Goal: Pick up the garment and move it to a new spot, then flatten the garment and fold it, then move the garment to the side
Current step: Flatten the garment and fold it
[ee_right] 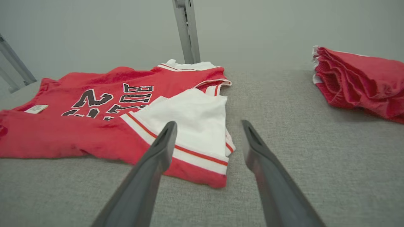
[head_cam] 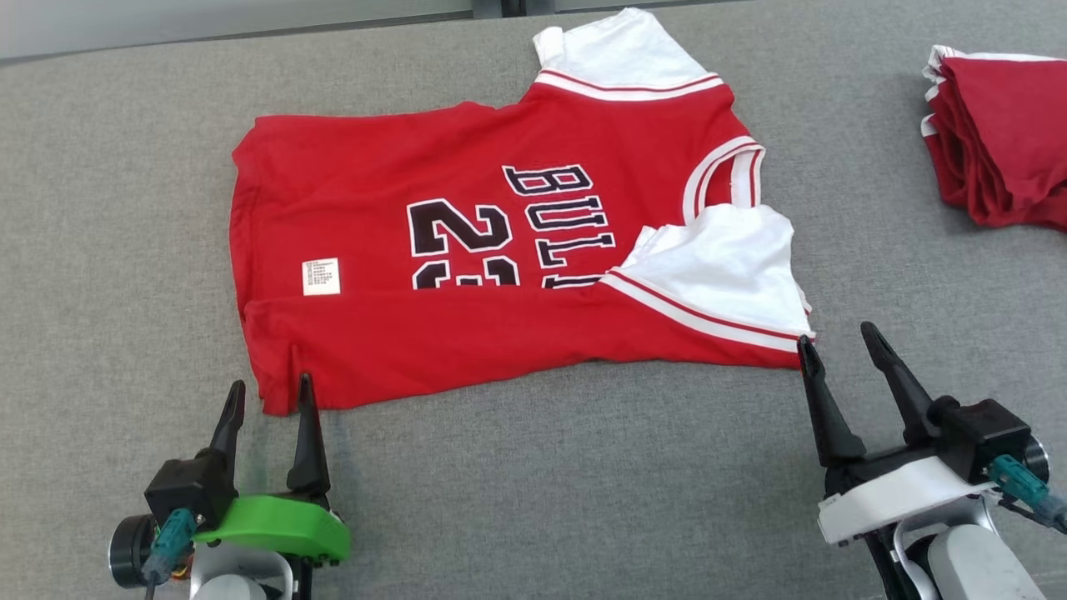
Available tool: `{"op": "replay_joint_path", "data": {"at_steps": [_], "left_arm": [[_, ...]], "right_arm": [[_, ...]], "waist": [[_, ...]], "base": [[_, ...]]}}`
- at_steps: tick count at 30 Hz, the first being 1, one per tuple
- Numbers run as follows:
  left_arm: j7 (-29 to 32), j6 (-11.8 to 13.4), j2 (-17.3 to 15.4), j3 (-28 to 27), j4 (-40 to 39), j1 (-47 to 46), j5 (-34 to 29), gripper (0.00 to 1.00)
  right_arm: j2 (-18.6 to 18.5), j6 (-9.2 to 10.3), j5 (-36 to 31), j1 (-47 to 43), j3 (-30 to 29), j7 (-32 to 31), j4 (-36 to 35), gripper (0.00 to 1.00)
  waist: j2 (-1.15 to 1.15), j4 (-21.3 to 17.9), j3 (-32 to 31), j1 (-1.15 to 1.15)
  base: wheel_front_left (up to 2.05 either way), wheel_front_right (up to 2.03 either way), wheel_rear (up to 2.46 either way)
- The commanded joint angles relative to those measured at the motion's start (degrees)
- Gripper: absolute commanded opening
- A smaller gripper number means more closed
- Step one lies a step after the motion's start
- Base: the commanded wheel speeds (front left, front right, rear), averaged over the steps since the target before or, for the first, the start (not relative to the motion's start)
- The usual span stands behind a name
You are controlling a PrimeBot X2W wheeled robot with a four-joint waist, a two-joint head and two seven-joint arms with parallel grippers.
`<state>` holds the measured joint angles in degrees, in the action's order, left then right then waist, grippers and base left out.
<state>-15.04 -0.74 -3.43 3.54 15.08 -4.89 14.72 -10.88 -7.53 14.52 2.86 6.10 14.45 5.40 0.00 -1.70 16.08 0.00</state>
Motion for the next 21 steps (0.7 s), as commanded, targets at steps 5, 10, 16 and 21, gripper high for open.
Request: {"op": "replay_joint_path", "data": {"at_steps": [5,10,16,21], "left_arm": [[0.1,-1.3,-0.6,-1.2,7.1,-4.6,2.5,1.00],[0.7,-2.4,-0.5,-1.6,11.8,-7.3,4.7,1.00],[1.3,-3.9,-0.9,-1.5,15.7,-8.9,6.6,0.00],[1.1,-5.1,-1.8,-0.5,15.2,-8.0,7.5,0.00]], "right_arm": [[-0.5,0.09,1.8,3.5,1.7,0.0,6.9,1.00],[-0.5,0.09,3.6,7.8,4.0,0.3,12.8,1.00],[-0.6,0.10,6.6,11.7,6.6,0.4,19.2,0.25],[-1.7,0.13,9.1,12.0,7.9,0.6,19.5,0.00]], "waist": [[0.00,0.1,3.3,0.00],[0.00,0.1,4.9,0.00],[0.00,0.2,5.2,0.00],[0.00,0.5,4.4,0.00]], "base": [[0.00,0.00,0.00],[0.00,0.00,0.00],[0.00,0.00,0.00],[0.00,0.00,0.00]]}}
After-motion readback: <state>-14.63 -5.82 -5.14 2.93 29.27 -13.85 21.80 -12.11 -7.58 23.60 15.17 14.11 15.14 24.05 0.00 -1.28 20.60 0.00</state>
